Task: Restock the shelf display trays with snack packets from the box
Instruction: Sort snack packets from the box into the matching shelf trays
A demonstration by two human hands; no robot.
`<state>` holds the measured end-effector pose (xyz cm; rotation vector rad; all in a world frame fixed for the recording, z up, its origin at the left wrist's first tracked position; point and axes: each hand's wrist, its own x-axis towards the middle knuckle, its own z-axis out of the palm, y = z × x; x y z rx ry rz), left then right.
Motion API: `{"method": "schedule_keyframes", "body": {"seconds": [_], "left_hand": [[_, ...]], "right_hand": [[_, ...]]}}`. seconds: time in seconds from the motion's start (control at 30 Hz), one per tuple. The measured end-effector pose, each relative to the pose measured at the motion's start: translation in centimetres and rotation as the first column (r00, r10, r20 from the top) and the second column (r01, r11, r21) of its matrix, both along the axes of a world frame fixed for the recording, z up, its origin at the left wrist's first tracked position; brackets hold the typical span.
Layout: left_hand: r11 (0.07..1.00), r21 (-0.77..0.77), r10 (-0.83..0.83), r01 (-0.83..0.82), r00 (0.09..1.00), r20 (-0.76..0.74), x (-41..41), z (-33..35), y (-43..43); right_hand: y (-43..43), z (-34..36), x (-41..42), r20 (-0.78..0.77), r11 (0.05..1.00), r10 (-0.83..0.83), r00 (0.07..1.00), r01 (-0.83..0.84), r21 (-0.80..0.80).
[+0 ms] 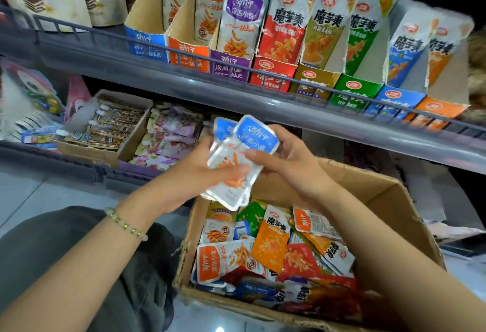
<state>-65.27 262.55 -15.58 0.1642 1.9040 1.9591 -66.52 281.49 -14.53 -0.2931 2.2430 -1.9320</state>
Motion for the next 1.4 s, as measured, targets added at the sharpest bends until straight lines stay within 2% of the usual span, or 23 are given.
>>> {"method": "schedule_keyframes", "body": {"seconds": [0.1, 0.13, 0.17, 0.2, 0.27, 0.3, 0.47, 0.53, 0.63, 0.7, 0.77, 0.83, 0.9, 1.0, 1.1, 1.3, 1.4], "left_hand": [[0.986, 0.011, 0.169, -0.169, 0.986, 0.005, -0.8, -0.3, -1.4], [0.973, 0.037, 0.227, -0.227, 0.974, 0.02, -1.1, -0.3, -1.9], [0.96, 0.055, 0.274, -0.275, 0.961, 0.028, -1.3, -0.3, -2.4], [0.95, 0.068, 0.304, -0.305, 0.952, 0.029, -1.5, -0.2, -2.8], [0.94, 0.087, 0.328, -0.329, 0.944, 0.021, -1.5, -0.3, -3.1], [0.941, 0.089, 0.327, -0.327, 0.945, 0.015, -1.4, -0.4, -3.2], [0.936, 0.108, 0.337, -0.336, 0.941, 0.005, -1.4, -0.7, -3.2], [0.925, 0.11, 0.364, -0.362, 0.931, 0.004, -1.4, -0.5, -3.0], [0.916, 0.077, 0.396, -0.393, 0.918, -0.027, -1.3, -0.3, -2.4], [0.907, 0.073, 0.419, -0.415, 0.907, -0.048, -1.1, -0.4, -2.0], [0.892, 0.085, 0.449, -0.443, 0.891, -0.066, -1.1, -0.4, -1.6], [0.876, 0.128, 0.474, -0.465, 0.879, -0.051, -1.0, -0.2, -1.0], [0.87, 0.184, 0.469, -0.457, 0.883, -0.026, -0.8, 0.3, -0.2], [0.883, 0.211, 0.433, -0.419, 0.901, -0.024, -0.4, 0.7, 1.3], [0.903, 0.222, 0.391, -0.369, 0.918, -0.067, 0.0, 0.7, 2.4], [0.945, 0.132, 0.317, -0.298, 0.935, -0.159, -0.1, 0.4, 2.6], [0.97, 0.065, 0.244, -0.235, 0.949, -0.199, -0.2, 0.5, 1.8]], "right_hand": [[-0.6, -3.0, -0.8, 0.142, 0.979, -0.128, 0.982, 0.148, -0.139], [-0.6, -4.4, -0.9, 0.219, 0.983, -0.133, 0.967, 0.157, -0.096], [-0.7, -6.1, -0.8, 0.277, 0.994, -0.103, 0.955, 0.092, 0.051], [-1.0, -8.1, -0.5, 0.341, 0.973, -0.022, 0.94, -0.058, 0.224], [-2.2, -12.0, 0.4, 0.468, 0.815, 0.134, 0.874, -0.366, 0.449], [-3.0, -13.5, 0.8, 0.499, 0.768, 0.162, 0.852, -0.426, 0.478], [-4.2, -14.4, 1.0, 0.448, 0.734, 0.21, 0.869, -0.443, 0.516], [-3.1, -12.6, 0.7, 0.398, 0.789, 0.191, 0.897, -0.381, 0.481], [-0.1, -8.5, 0.7, 0.258, 0.911, 0.057, 0.964, -0.156, 0.381], [2.1, -5.3, 1.1, 0.148, 0.951, -0.044, 0.988, -0.004, 0.309], [3.6, -2.2, 1.7, 0.077, 0.973, -0.181, 0.981, 0.167, 0.157], [4.3, -0.2, 1.9, 0.05, 0.936, -0.35, 0.935, 0.352, -0.019], [4.2, 0.8, 1.6, 0.083, 0.859, -0.47, 0.879, 0.477, -0.187], [2.4, 1.1, 1.0, 0.222, 0.765, -0.488, 0.844, 0.536, -0.356], [-0.6, 0.7, 0.7, 0.253, 0.731, -0.521, 0.815, 0.579, -0.361], [-3.9, -0.1, 1.5, 0.022, 0.832, -0.522, 0.852, 0.515, -0.204], [-3.2, 0.6, 1.4, 0.014, 0.857, -0.493, 0.87, 0.488, -0.163]]}}
